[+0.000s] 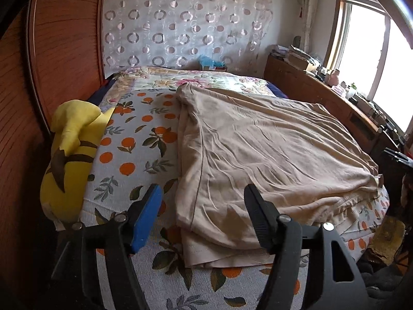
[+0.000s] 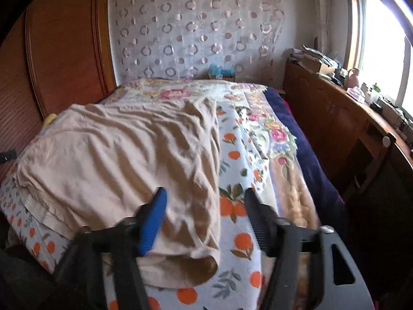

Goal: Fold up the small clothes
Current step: 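Open both tools and release the flattened shirt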

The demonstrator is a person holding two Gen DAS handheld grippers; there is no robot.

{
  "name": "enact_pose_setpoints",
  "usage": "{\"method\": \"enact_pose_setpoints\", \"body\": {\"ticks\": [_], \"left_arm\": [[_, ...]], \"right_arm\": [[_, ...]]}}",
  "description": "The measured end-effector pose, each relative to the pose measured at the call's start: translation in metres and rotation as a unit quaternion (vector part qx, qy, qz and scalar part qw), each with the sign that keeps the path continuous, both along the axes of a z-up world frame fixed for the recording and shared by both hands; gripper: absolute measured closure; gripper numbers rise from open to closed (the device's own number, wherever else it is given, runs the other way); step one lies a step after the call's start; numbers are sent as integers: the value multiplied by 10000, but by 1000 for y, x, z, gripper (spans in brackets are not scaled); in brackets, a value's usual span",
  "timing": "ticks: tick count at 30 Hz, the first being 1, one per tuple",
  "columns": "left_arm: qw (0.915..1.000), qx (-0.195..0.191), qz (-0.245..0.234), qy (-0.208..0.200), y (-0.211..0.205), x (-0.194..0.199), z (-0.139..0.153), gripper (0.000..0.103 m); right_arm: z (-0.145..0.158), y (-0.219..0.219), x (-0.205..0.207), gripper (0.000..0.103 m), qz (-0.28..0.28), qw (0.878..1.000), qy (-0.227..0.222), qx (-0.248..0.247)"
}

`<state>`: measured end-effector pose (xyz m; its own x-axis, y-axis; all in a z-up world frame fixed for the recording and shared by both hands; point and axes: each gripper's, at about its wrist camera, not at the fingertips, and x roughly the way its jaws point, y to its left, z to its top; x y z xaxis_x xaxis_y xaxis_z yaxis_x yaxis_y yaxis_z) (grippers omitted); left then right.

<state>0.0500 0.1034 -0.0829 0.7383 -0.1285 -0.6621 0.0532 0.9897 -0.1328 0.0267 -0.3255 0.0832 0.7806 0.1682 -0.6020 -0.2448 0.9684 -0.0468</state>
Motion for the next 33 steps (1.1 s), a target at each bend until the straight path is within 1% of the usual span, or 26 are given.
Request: {"method": "enact_pose_setpoints", "body": {"ticks": [4,10,16,20,24,26,28,30,31,33], "left_arm": [[9999,112,64,97,-3,3,-7,36],[9987,280,220,358,3,6,-23,36],[9974,348,311,549,8,3,-34,36],[9968,487,304,549,5,1,-36,36],[9964,554,277,571,2,1,-36,36],[9963,555,271,598,0,1,-36,36],[9965,515,228,615,-1,0,-35,40],[9967,508,180,608,-4,-2,-34,52],[9967,494,167,621,-5,-3,-33,54],[9968,454,131,645,-7,-3,-33,63]], "right_arm": [[-8,27,14,37,231,9997,20,-5],[-39,59,51,37,622,9973,386,-110],[-53,69,76,37,865,9937,613,-357],[-65,72,82,37,920,9915,743,-537],[-68,69,84,37,979,9910,806,-427],[-67,64,82,36,994,9910,824,-361],[-67,64,82,35,989,9911,811,-368],[-67,65,74,35,968,9915,794,-366],[-68,65,74,35,963,9916,788,-354],[-68,66,71,34,951,9918,778,-342]]}}
